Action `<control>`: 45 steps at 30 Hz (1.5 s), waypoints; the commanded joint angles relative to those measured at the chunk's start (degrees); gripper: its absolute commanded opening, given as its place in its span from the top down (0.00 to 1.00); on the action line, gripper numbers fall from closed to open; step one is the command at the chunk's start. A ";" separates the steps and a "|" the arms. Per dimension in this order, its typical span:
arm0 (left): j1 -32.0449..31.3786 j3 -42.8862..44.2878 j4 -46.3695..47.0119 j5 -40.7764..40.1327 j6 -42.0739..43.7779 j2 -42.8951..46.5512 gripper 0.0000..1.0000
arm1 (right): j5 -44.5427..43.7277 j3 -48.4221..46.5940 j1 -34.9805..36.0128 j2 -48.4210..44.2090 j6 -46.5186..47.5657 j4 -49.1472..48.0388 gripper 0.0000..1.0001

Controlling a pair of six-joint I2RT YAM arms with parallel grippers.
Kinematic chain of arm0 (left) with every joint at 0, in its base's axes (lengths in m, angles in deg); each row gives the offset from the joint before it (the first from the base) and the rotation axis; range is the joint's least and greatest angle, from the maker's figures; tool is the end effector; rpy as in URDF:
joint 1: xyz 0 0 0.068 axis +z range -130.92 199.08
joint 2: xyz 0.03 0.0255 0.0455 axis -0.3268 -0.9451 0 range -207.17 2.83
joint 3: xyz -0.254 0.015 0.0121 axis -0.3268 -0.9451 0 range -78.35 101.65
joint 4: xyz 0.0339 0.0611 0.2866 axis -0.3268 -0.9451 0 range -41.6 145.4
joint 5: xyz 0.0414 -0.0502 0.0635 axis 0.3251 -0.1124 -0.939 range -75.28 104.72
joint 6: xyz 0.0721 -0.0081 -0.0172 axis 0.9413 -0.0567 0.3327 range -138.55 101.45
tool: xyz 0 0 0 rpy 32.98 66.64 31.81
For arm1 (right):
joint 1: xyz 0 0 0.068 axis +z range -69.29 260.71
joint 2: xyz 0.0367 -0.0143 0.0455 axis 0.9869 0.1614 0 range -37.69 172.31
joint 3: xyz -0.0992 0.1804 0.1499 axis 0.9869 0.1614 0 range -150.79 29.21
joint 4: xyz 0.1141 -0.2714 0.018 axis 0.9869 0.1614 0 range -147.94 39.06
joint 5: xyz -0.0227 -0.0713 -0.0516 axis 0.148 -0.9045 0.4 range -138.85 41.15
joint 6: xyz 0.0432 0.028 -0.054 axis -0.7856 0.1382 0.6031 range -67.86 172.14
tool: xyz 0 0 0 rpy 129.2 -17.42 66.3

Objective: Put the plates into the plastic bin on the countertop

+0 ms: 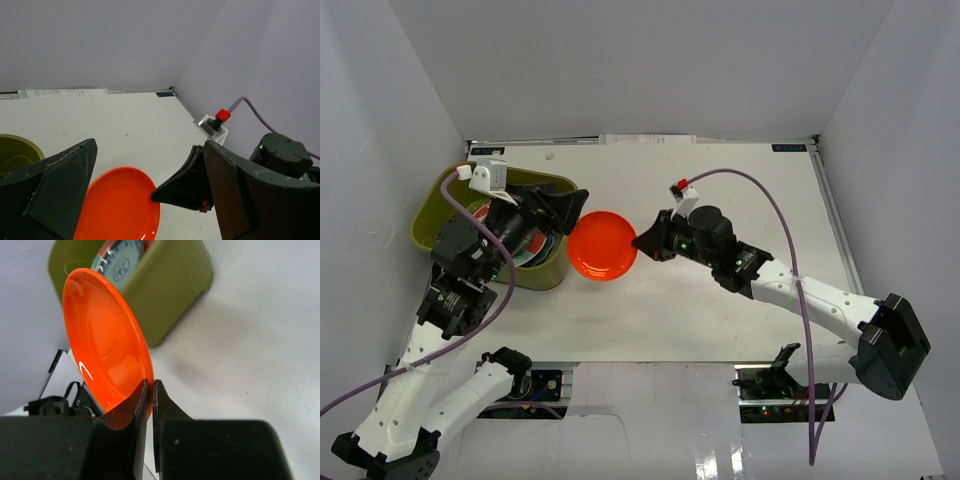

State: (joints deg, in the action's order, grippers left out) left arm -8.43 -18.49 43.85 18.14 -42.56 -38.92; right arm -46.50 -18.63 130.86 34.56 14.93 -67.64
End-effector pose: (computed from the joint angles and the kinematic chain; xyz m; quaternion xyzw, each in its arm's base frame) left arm 0.1939 -0.1052 0.4366 0.0426 0.6642 -0.3421 0.6633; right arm 0.2271 0.2761 0.2510 -0.1017 0.7852 0.4335 0.4304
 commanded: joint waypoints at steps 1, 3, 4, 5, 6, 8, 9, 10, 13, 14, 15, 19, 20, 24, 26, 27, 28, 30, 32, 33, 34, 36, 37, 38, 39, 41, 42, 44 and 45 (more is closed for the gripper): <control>-0.09 3.95 1.79 1.32 0.37 0.01 0.02 | -0.15 -10.65 -0.67 1.30 3.54 -0.06 0.92; -0.09 5.79 2.06 1.67 0.37 -0.25 0.02 | 0.11 -16.04 -0.67 7.18 4.60 -0.24 0.92; -0.09 6.41 2.23 1.85 0.37 -0.25 0.02 | 1.33 -18.76 -0.67 9.73 4.69 -0.93 0.92; -0.09 6.94 2.41 1.85 0.37 -0.34 0.02 | 1.95 -24.27 -0.67 15.58 4.60 -1.64 0.92; -0.09 7.38 2.67 1.59 0.28 -0.34 0.02 | 2.39 -27.11 -0.58 18.86 3.21 -2.51 0.92; -0.09 8.35 3.02 1.06 0.54 -0.08 0.02 | 3.54 -35.52 -0.32 27.54 1.80 -3.75 0.92; -0.09 8.43 3.03 0.37 1.24 0.18 0.02 | 3.45 -38.27 0.03 30.47 1.18 -4.88 0.92; -0.09 8.52 2.85 -0.42 1.59 0.36 0.02 | 2.84 -41.17 0.38 32.93 0.83 -4.98 0.92; -0.09 8.09 1.80 -2.53 2.73 1.33 0.02 | 1.87 -54.61 2.31 45.30 0.91 -0.95 0.92; -0.09 7.91 1.36 -4.19 3.00 1.59 0.02 | 1.61 -60.65 2.75 47.35 0.91 -0.07 0.92; -0.09 7.73 1.10 -4.82 3.18 1.77 0.02 | 1.26 -63.49 3.19 49.46 0.83 0.63 0.92; -0.09 7.21 -0.05 -5.88 3.97 1.50 0.02 | 0.73 -77.47 5.13 58.69 -0.05 5.99 0.92; -0.09 7.12 -0.49 -5.97 4.06 1.59 0.02 | 1.07 -79.41 5.65 60.88 -0.40 6.52 0.90; -0.09 7.20 -1.28 -6.76 4.15 1.85 0.02 | -0.15 -74.47 5.75 56.62 0.73 5.66 0.39; -0.09 7.38 -1.37 -6.94 4.06 2.12 0.02 | -0.41 -69.79 5.40 50.31 2.14 3.12 0.33; -0.09 7.56 -1.46 -6.94 4.15 2.03 0.02 | -1.11 -67.50 5.40 47.92 3.97 2.75 0.29; -0.09 7.82 -1.72 -6.94 4.23 1.68 0.02 | -1.29 -62.69 5.40 43.20 5.03 2.40 0.28; -0.09 9.13 -2.42 -6.85 4.32 0.98 0.02 | -1.38 -56.70 5.40 37.91 8.01 1.17 0.24; -0.09 9.75 -3.30 -6.67 4.32 0.10 0.02 | -1.91 -43.80 5.31 28.54 9.78 -0.93 0.20; -0.09 9.84 -3.56 -5.89 4.32 -0.08 0.02 | -4.26 -39.14 5.31 25.08 10.83 -2.59 0.10; -0.09 9.67 -3.91 -5.19 4.32 -0.25 0.02 | -5.59 -34.57 5.31 18.35 13.02 -2.96 0.05; -0.09 8.62 -4.79 -4.13 4.41 -0.34 0.02 | -9.97 -20.94 5.31 11.29 15.58 -3.31 0.10; -0.18 6.78 -5.06 -1.34 3.98 -0.17 0.02 | -11.39 -16.37 5.31 3.85 18.03 -3.14 0.10; -0.09 5.81 -5.58 -0.27 3.71 0.01 0.02 | -13.40 -11.80 5.31 0.21 19.18 -3.05 0.10; -0.09 4.76 -5.85 0.70 3.19 0.18 0.02 | -17.77 -3.49 5.31 -3.83 19.80 -2.44 0.10; -0.09 1.07 -6.29 5.70 2.04 0.45 0.02 | -23.41 3.59 5.31 -15.00 20.60 0.98 0.10; -0.09 -0.17 -6.20 7.98 1.60 0.36 0.02 | -28.84 9.28 5.31 -18.69 20.51 2.47 0.10; -0.09 -3.67 -5.51 13.86 -0.58 -0.08 0.02 | -33.62 13.27 5.22 -28.07 20.08 7.81 0.10; -0.18 -4.82 -5.06 15.37 -1.47 -0.51 0.02 | -37.47 16.34 5.31 -31.08 19.55 9.15 0.10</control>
State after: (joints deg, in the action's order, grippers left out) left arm -8.43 -20.13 39.83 24.26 -41.09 -38.51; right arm -69.82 -7.28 136.11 9.58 32.64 -64.03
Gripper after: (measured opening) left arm 0.979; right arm 0.900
